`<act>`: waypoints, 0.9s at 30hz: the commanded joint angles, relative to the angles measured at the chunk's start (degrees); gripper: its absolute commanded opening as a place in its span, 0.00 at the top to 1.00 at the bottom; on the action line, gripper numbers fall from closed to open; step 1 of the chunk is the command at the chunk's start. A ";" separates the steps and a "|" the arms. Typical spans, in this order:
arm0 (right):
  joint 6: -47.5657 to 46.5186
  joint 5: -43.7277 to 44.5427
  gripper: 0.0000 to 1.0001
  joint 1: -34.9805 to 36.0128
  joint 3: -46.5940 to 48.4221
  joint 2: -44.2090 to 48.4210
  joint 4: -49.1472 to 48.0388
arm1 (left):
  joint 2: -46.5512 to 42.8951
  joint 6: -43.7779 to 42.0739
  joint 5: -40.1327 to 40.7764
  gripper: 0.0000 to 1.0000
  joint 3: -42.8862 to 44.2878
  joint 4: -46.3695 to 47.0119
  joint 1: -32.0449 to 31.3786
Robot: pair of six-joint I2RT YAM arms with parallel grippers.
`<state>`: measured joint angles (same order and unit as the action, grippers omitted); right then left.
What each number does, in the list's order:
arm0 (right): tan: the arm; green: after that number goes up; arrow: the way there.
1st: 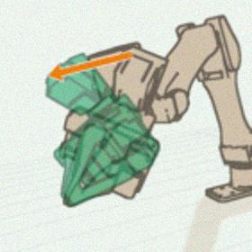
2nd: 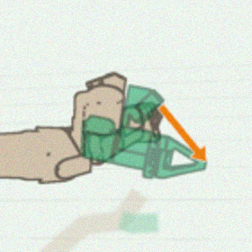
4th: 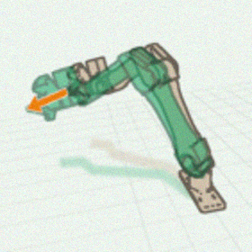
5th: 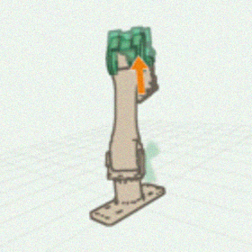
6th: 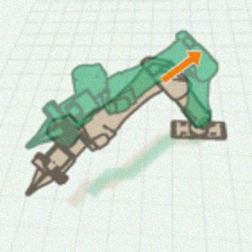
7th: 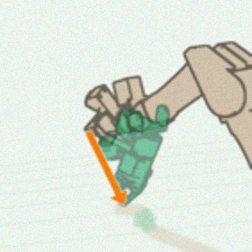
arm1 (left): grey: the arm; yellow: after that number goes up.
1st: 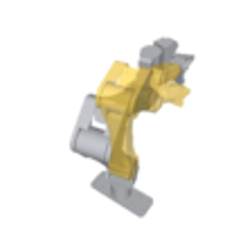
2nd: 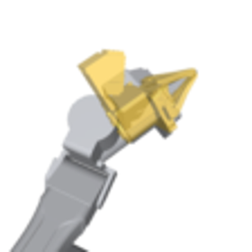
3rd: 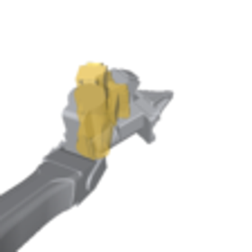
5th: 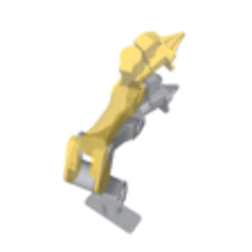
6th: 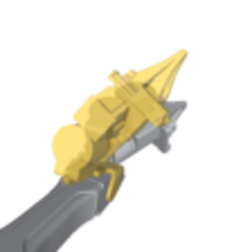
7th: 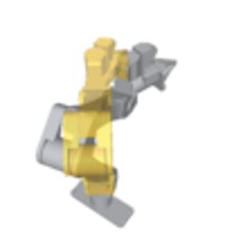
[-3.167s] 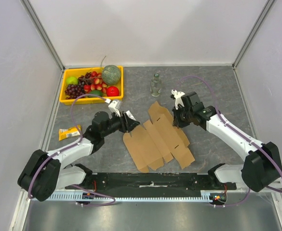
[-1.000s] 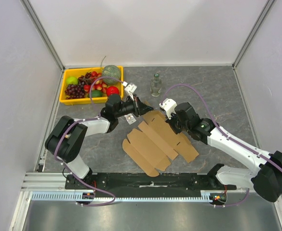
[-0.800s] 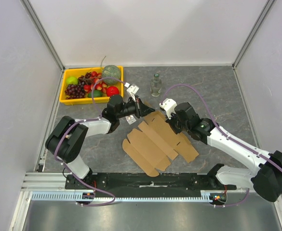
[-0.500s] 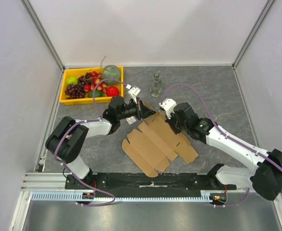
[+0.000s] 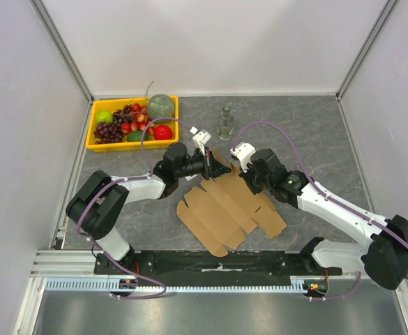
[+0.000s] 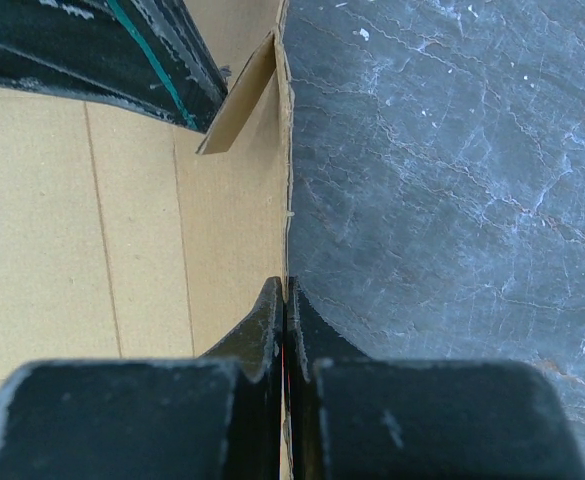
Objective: Fold the paper box
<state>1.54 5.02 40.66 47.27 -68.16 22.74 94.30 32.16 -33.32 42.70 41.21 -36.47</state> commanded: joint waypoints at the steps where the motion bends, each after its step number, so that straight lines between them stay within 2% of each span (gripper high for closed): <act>1: 0.57 -0.44 1.00 0.12 0.81 0.31 -2.17 | -0.35 -1.49 0.27 0.98 2.39 0.27 -1.32; 13: 1.54 -2.73 1.00 0.12 -0.16 0.93 -2.97 | 1.50 -1.05 0.80 0.98 2.92 0.54 -1.24; 19: 0.48 0.78 1.00 0.12 0.37 0.75 -0.69 | -1.66 -0.26 1.33 0.98 -1.64 -0.25 4.02; 23: 0.22 1.84 1.00 0.12 0.37 0.66 -0.07 | -4.91 -1.74 2.90 0.98 -4.90 -3.41 7.63; 27: 0.39 2.28 1.00 0.12 0.37 0.40 0.11 | -6.93 -4.65 7.55 0.98 -5.96 -11.13 9.31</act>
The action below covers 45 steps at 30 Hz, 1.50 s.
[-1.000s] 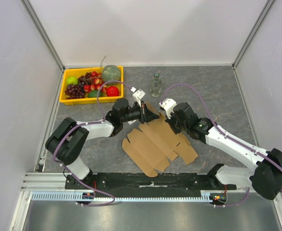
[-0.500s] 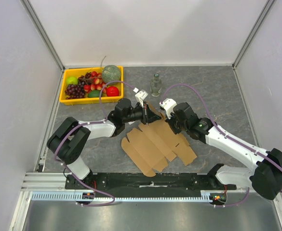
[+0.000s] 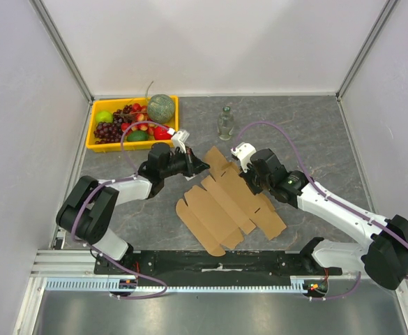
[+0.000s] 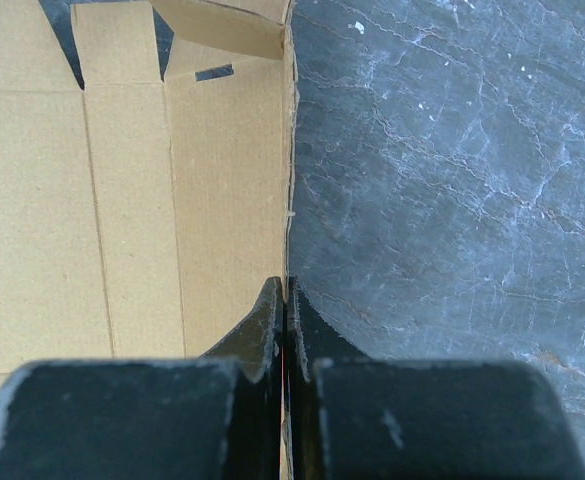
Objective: Fold the paper box
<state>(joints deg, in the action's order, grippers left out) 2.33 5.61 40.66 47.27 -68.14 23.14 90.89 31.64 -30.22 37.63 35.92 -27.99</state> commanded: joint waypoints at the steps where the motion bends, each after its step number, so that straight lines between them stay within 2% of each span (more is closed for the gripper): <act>1: -0.48 1.78 1.00 0.12 0.37 0.20 -0.20 | -3.62 -4.65 5.77 0.98 -0.89 -7.52 0.83; 17: -0.57 0.81 1.00 0.12 0.46 -0.33 -0.28 | 2.88 -10.28 11.85 0.98 5.00 -20.54 0.65; 25: -0.57 0.55 1.00 0.12 0.63 -0.77 -0.20 | 5.61 -10.90 7.19 0.98 5.79 -18.52 -0.49; 45: 0.05 1.07 1.00 0.12 0.90 -2.70 -0.72 | 3.24 -11.16 -1.60 0.98 2.36 -12.19 -3.39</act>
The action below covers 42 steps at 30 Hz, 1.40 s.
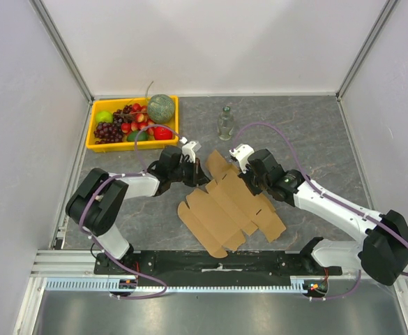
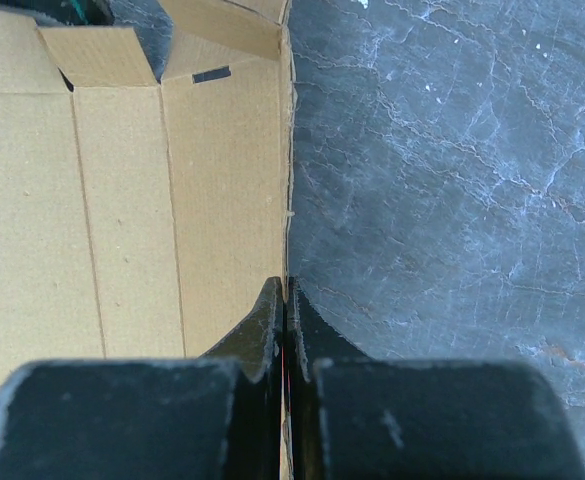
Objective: Fold the paper box
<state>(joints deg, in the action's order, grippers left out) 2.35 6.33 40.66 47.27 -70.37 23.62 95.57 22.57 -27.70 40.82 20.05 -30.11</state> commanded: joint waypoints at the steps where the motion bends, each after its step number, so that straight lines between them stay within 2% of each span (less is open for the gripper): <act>1: 0.11 0.35 1.00 0.12 0.90 -0.56 -1.29 | -1.35 -2.18 -4.46 0.98 -0.83 3.94 -1.62; 19: 0.55 0.44 1.00 0.12 1.43 -1.79 -1.64 | 2.07 -2.26 -5.43 0.98 -2.50 6.14 -6.36; 29: 0.20 0.09 1.00 0.12 1.25 -2.05 -1.47 | 5.42 -2.35 -5.17 0.98 -3.29 7.81 -6.98; 37: -0.77 1.93 1.00 0.12 1.51 -2.23 -0.15 | 2.53 -2.18 -4.64 0.98 -3.20 7.81 -6.81; 42: -1.65 4.13 1.00 0.12 1.69 -2.93 1.26 | -0.90 -0.07 -7.01 0.98 -3.90 12.19 -5.14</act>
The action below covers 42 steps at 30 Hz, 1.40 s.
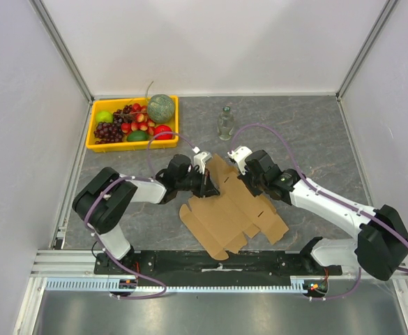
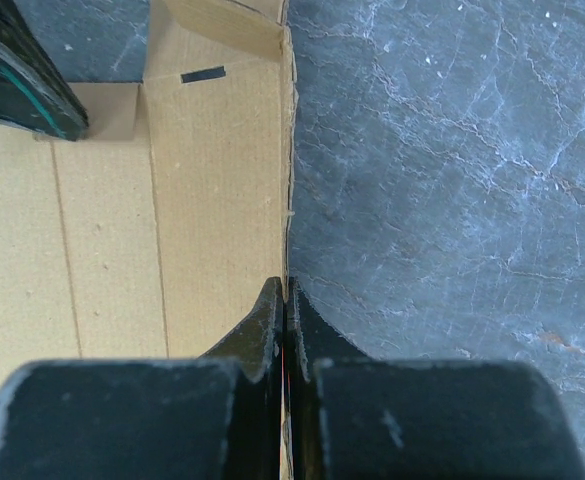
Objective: Fold the paper box
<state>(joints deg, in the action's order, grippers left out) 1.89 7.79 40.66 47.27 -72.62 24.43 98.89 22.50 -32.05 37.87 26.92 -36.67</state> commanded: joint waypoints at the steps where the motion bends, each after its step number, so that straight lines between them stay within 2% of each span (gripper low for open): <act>1: -1.45 2.41 1.00 0.12 1.78 -0.77 0.88 | -4.84 0.96 -3.45 0.98 -1.56 6.73 2.20; 8: -2.84 3.45 1.00 0.12 1.69 0.37 0.98 | -10.20 7.11 -9.16 0.95 -4.82 14.92 12.04; 11: -3.91 4.77 1.00 0.12 1.25 2.30 0.45 | -10.56 7.21 -9.34 0.84 -2.98 13.26 15.12; 16: -8.92 4.51 1.00 1.78 -0.77 7.05 -1.75 | -8.72 11.15 -8.90 0.77 -1.74 14.56 19.70; 21: -12.86 3.73 1.00 2.66 0.37 7.23 1.32 | -8.28 10.29 -6.36 0.71 0.10 13.08 20.23; 29: -19.02 4.51 1.00 5.83 0.99 8.98 3.08 | -6.00 9.05 -2.49 0.70 4.67 9.73 21.02; 34: -22.19 1.35 1.00 6.62 0.72 10.92 3.35 | -2.83 9.14 -1.87 0.67 7.74 8.77 21.72; 39: -22.28 -0.93 1.00 6.71 1.07 11.97 2.82 | 0.59 9.31 -2.66 0.60 10.03 7.80 21.72; 42: -21.93 -2.34 1.00 6.71 1.42 12.15 2.56 | 2.70 9.75 -5.56 0.51 11.17 8.15 21.64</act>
<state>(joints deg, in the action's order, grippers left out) -18.81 8.03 47.13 46.85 -61.91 27.92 99.31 31.27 -34.79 46.17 35.03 -15.18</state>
